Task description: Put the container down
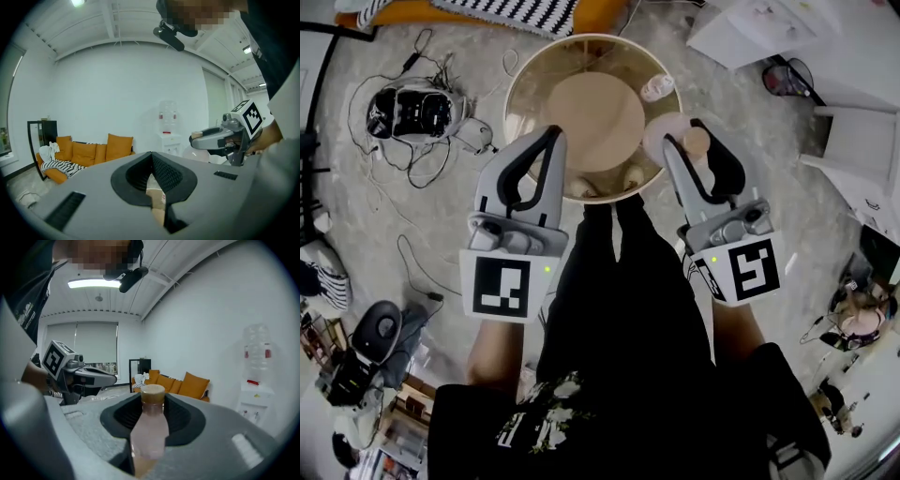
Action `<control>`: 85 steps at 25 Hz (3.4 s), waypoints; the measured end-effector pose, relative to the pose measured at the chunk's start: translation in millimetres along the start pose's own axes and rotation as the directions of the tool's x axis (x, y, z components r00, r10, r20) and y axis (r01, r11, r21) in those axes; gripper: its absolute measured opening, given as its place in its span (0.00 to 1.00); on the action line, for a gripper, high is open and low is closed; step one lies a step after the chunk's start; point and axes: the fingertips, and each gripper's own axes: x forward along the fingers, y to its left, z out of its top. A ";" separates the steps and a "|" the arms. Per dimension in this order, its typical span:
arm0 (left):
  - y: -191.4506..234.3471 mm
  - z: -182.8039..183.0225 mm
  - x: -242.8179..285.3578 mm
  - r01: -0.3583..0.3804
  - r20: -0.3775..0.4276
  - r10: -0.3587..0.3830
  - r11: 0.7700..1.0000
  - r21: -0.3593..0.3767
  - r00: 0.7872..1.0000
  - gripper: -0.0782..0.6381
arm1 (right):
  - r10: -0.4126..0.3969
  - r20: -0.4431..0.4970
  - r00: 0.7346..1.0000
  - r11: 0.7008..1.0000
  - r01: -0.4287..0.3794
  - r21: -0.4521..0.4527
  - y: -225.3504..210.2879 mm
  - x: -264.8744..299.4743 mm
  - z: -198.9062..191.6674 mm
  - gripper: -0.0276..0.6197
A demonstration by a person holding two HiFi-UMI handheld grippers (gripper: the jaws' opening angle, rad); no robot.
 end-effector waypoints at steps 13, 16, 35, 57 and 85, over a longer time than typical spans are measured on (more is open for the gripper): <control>2.6 -110.0 80.8 -0.036 -0.139 0.021 0.994 -0.107 0.990 0.13 | 0.046 -0.156 0.987 0.999 -0.043 0.022 -53.8 59.3 -134.8 0.25; -0.2 -137.8 96.8 -0.037 -0.157 0.016 0.991 -0.128 0.988 0.13 | 0.073 -0.198 0.978 0.997 -0.069 0.028 -54.6 69.9 -170.2 0.25; -28.5 -310.1 175.9 -0.024 -0.318 -0.051 0.973 -0.229 0.947 0.13 | 0.131 -0.389 0.912 0.991 -0.115 0.064 -72.9 120.0 -392.2 0.25; -46.3 -407.5 194.6 -0.008 -0.387 -0.111 0.956 -0.294 0.915 0.13 | 0.059 -0.453 0.889 0.997 -0.026 0.080 -104.7 176.9 -539.9 0.25; -51.8 -433.6 197.0 -0.020 -0.397 -0.101 0.957 -0.290 0.912 0.13 | 0.061 -0.429 0.901 0.996 -0.029 0.081 -102.7 187.4 -571.3 0.25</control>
